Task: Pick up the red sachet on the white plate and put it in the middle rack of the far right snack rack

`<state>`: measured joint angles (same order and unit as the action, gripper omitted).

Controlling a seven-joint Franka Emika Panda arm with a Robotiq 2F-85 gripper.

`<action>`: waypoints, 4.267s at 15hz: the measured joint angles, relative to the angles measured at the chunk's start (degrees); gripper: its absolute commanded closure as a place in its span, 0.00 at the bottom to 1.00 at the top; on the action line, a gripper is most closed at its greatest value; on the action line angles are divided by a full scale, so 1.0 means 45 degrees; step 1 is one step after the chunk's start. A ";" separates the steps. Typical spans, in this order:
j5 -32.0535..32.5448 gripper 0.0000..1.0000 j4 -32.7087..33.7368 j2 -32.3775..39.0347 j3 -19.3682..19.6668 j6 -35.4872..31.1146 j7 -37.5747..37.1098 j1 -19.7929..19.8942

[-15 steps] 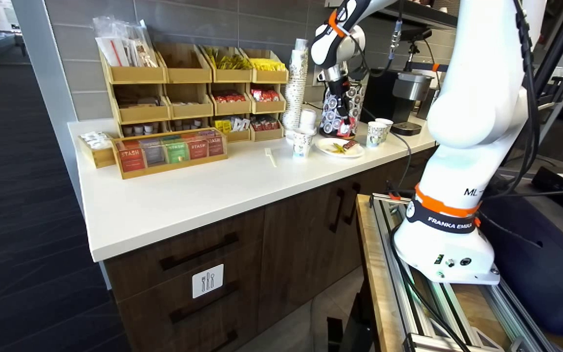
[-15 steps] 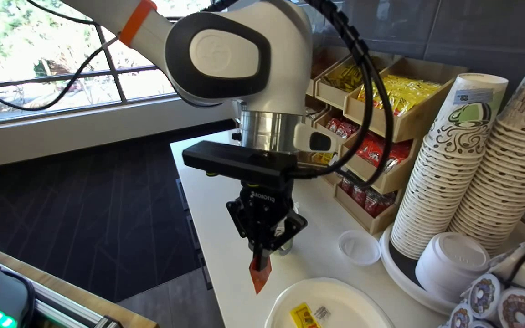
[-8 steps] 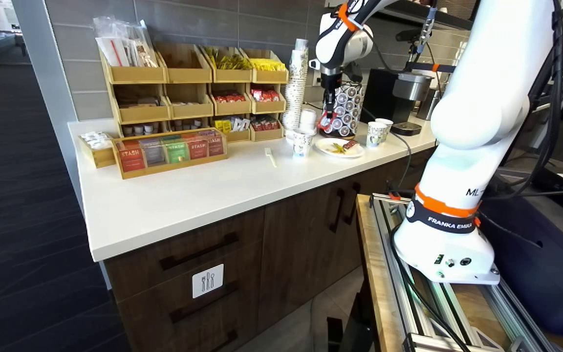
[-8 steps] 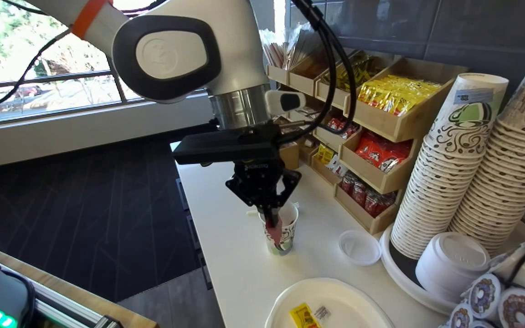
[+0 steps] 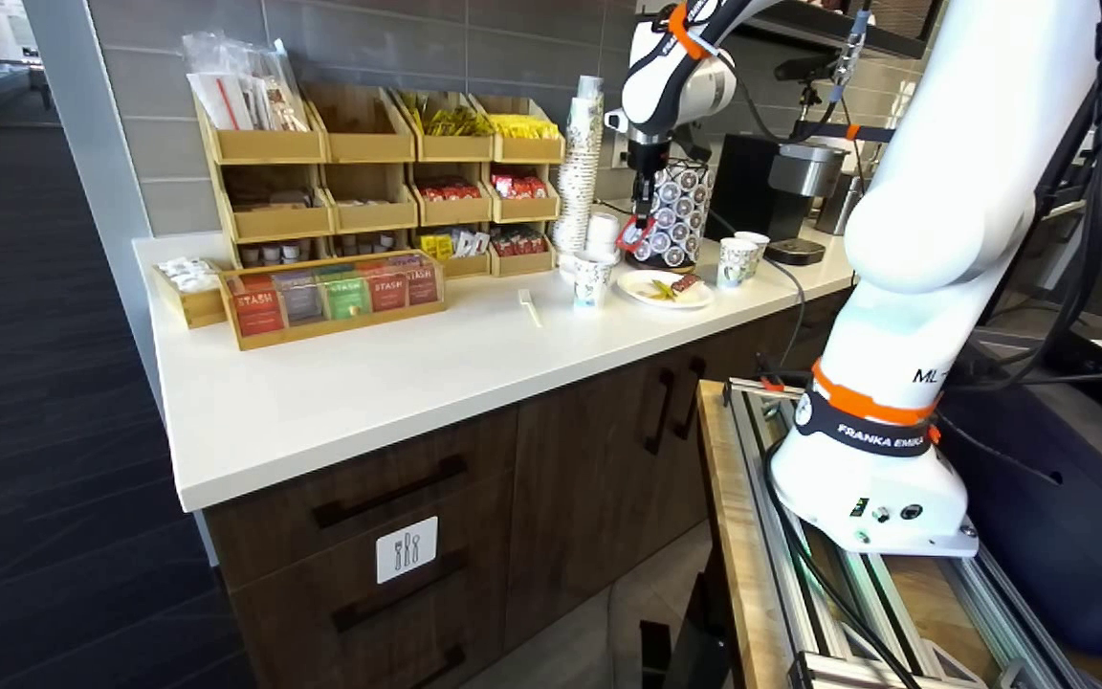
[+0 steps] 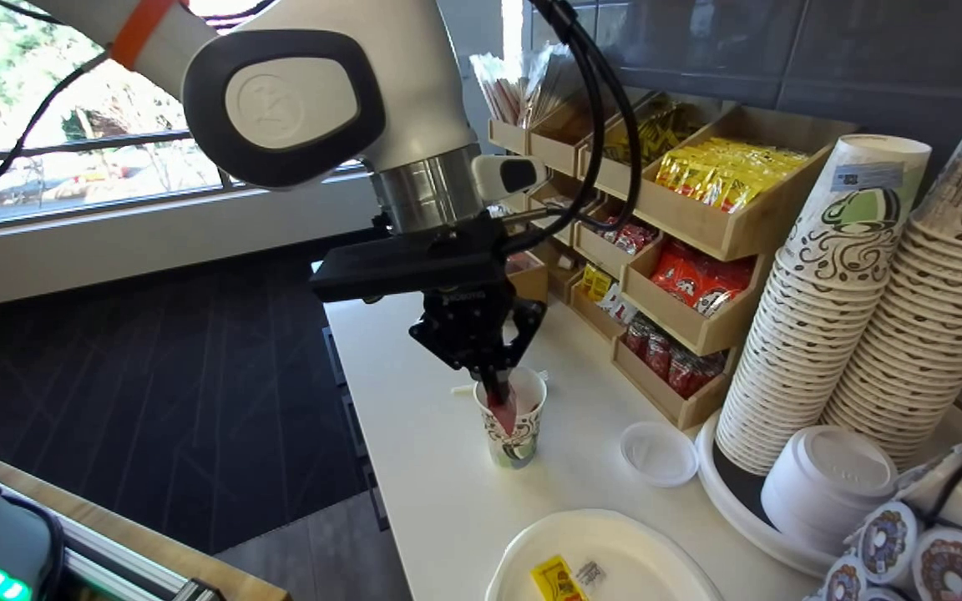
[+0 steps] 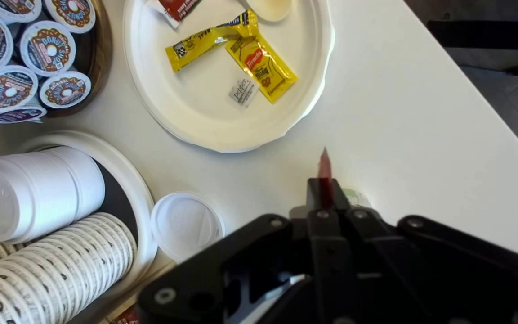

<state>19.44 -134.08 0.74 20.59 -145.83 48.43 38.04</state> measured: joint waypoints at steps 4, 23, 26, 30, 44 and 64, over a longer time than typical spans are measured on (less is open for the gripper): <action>0.0269 1.00 0.0071 0.0011 0.0026 -0.1758 0.0258 -0.0774; 1.3554 0.99 0.4474 0.3258 0.1779 -0.4362 -0.8467 -0.2846; 1.4142 0.99 0.4523 0.3642 0.1775 -0.4301 -0.9249 -0.3068; 1.4158 1.00 0.4663 0.3717 0.1793 -0.4299 -0.9262 -0.3076; 1.4667 1.00 0.6551 0.5434 0.1727 -0.4060 -1.0412 -0.3373; 1.4666 1.00 0.8334 0.7474 0.1821 -0.3093 -1.1211 -0.3372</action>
<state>85.44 -96.58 34.38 28.78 -159.75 -2.02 22.87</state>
